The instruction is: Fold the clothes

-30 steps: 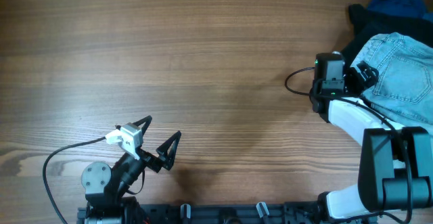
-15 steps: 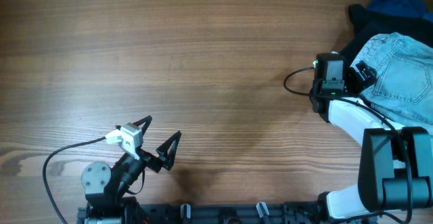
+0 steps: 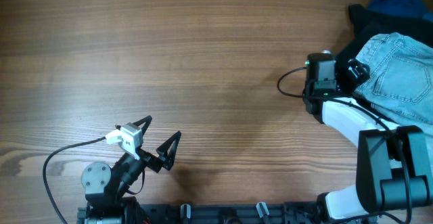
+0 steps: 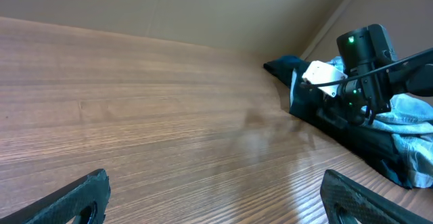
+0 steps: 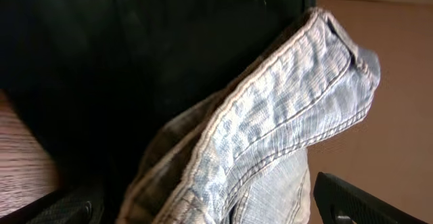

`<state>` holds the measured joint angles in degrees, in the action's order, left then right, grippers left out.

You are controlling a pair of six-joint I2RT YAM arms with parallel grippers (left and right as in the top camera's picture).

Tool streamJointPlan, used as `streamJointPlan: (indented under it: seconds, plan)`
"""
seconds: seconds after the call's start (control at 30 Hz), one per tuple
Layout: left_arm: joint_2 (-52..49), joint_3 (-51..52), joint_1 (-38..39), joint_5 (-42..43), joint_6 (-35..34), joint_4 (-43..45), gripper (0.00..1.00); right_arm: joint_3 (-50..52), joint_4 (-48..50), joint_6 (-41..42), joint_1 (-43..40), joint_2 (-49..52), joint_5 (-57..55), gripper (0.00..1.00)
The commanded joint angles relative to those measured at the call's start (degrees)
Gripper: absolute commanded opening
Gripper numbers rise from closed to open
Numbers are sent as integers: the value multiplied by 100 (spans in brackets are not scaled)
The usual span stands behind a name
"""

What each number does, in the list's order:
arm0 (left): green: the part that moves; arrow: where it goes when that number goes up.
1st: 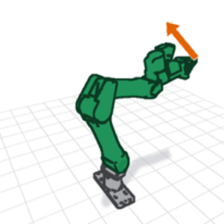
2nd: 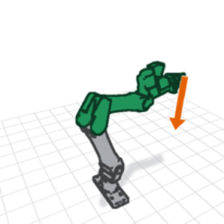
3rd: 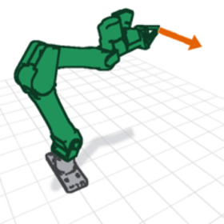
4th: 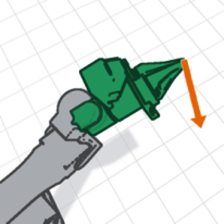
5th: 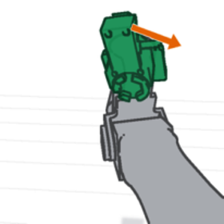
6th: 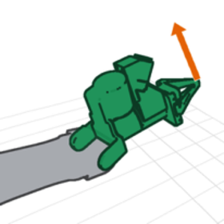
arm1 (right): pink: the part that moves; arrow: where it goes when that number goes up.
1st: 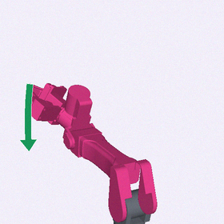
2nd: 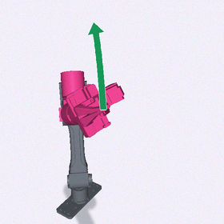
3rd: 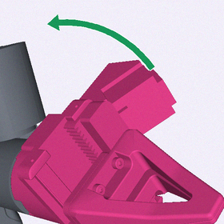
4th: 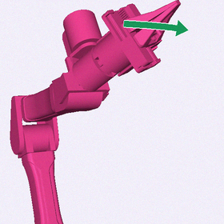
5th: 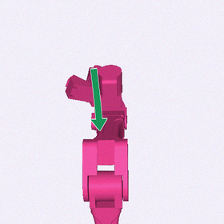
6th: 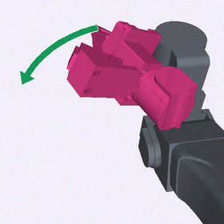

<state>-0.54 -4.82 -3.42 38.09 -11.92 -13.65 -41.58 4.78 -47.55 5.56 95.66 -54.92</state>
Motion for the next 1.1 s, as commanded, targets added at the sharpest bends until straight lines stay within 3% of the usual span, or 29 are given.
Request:
streamJointPlan:
  seconds: [0.0,1.07]
  plan:
    - [0,48,22,90,-55,20,100,-2,33,-26,2,-155,-245,100]
    - [0,48,22,90,-55,22,100,-2,-306,219,-286,-157,240,100]
